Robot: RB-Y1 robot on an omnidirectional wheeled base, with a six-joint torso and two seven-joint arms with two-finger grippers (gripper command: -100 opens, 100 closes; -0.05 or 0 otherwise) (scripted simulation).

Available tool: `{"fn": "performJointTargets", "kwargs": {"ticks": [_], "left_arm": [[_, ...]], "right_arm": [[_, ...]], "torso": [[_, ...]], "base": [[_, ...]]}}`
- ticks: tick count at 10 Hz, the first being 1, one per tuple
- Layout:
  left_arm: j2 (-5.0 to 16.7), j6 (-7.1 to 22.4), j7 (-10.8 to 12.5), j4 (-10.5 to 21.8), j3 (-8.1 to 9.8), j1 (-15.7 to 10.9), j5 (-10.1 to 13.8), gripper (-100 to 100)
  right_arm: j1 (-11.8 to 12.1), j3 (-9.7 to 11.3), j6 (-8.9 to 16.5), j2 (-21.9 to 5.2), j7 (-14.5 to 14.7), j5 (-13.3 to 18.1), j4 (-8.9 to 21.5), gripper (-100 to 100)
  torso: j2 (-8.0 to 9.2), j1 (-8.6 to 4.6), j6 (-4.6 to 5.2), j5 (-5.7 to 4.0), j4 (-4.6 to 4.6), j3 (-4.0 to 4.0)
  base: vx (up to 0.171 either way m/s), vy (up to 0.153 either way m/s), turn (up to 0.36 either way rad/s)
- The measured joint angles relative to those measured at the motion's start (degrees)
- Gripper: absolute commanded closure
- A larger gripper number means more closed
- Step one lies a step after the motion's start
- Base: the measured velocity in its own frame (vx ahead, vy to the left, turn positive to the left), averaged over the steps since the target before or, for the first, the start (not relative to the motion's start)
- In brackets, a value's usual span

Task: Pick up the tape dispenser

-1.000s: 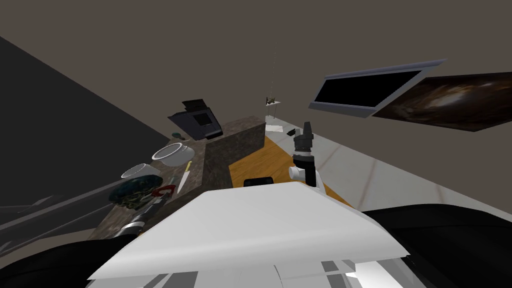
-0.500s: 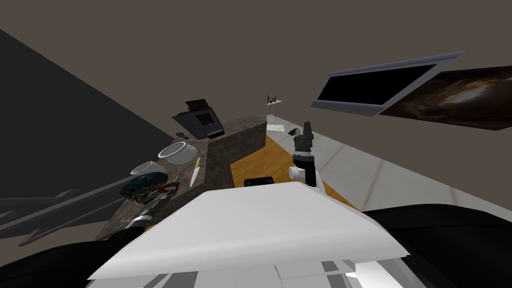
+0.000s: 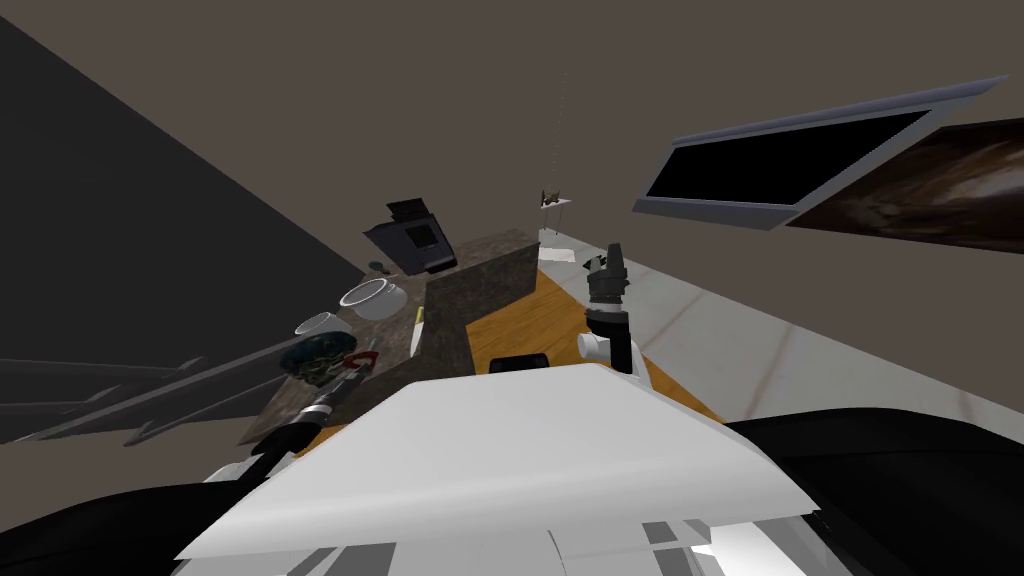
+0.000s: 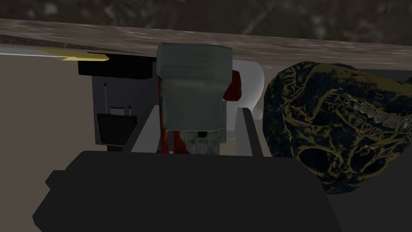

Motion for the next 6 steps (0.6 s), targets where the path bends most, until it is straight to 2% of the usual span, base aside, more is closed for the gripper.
{"fn": "performJointTargets", "kwargs": {"ticks": [1,2,3,4,5,6], "left_arm": [[0.06,1.39,0.66,-1.9,-0.34,0.03,-0.7,100],[-0.2,3.28,0.76,-4.08,-0.35,0.34,-0.92,100],[-0.73,4.68,1.0,-4.7,-1.3,-1.86,-2.4,100],[-0.55,6.23,1.7,-6.42,-1.82,-2.02,-3.09,100],[-0.64,7.88,1.96,-7.75,-1.88,-1.87,-3.3,100],[-0.35,10.31,3.02,-10.08,-2.93,-3.01,-4.54,100]], "right_arm": [[0.0,0.0,0.0,0.0,0.0,0.0,0.0,0],[0.0,0.01,0.0,0.0,0.0,0.0,0.0,0],[0.0,0.0,0.0,0.0,0.0,0.0,0.0,0],[0.0,0.01,0.0,0.0,0.0,0.0,0.0,0],[0.0,0.01,0.0,0.0,0.0,0.0,0.0,0],[0.01,0.0,0.0,0.0,0.0,0.0,0.0,0]], "torso": [[0.04,0.01,-0.07,0.11,-0.03,0.01],[-0.07,-0.07,-0.04,0.22,-0.08,-0.06],[-0.12,0.02,0.0,0.49,-0.17,-0.14],[-0.12,0.0,0.01,0.56,-0.2,-0.15],[-0.19,-0.05,0.01,0.63,-0.24,-0.2],[-0.21,0.04,0.03,0.65,-0.24,-0.22]], "base": [[-0.043,0.017,0.004],[-0.057,0.05,0.188],[-0.06,0.033,0.05],[-0.034,0.011,-0.026],[-0.052,0.05,0.153],[-0.056,0.048,0.058]]}}
